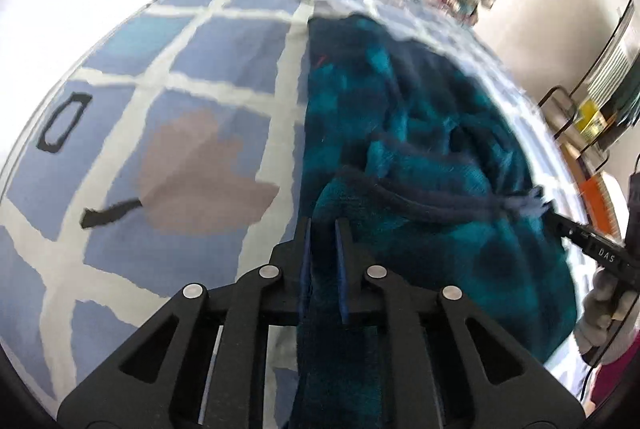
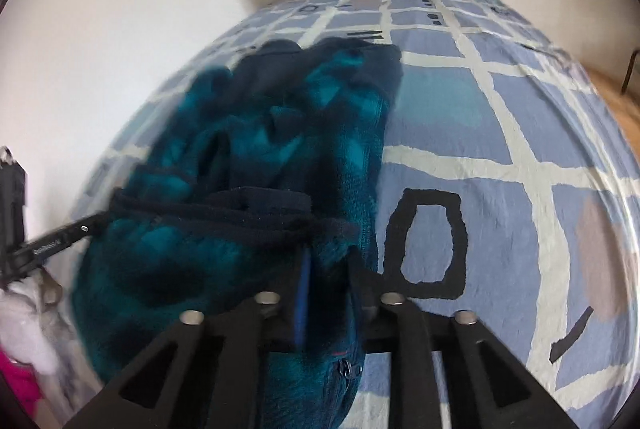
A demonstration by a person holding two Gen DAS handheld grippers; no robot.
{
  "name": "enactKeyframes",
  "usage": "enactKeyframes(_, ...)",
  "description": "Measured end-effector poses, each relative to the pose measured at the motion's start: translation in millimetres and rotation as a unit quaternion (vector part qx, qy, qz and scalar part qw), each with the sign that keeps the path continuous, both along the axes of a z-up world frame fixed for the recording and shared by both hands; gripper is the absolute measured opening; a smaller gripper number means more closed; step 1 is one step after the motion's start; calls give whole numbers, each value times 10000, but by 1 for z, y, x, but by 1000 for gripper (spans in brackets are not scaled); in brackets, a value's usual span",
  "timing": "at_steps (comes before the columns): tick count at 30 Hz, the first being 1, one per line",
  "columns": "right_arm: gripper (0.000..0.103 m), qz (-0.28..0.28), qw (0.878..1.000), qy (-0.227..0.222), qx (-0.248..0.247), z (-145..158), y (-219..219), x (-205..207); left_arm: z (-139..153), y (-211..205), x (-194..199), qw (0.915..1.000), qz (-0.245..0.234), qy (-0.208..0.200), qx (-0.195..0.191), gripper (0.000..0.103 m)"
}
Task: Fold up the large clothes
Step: 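Fold the hem over toward the collar with both tools, then grasp the folded bundle edge with both tools and lift it up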
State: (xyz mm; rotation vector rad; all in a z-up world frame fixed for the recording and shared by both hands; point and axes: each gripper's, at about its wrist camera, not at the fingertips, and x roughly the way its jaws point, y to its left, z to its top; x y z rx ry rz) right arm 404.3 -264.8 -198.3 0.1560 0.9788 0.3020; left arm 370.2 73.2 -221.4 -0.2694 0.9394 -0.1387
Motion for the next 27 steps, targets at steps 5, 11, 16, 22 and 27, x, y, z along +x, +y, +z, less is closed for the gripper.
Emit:
enactKeyframes(5,30,33,9991,-410,108,34,-18,-16,36,1,-8,9991,-227,-355,-44,10)
enactKeyframes(11,33,17,9968,-782,144,60,-25,2,68,4,24,9979,-430,-472,-146,21)
enactKeyframes(16,33,-146,9979,-588,215,58,-38,52,69,10,83,9981,-441,-418,92,30)
enactKeyframes(22,37,-539,9955,-366,687,37,-57,117,36,6,158,9993,-338,-167,53,30)
enactKeyframes(27,43,-693,9956,-110,629,4,-53,170,-5,-19,213,9982,-539,104,235,30)
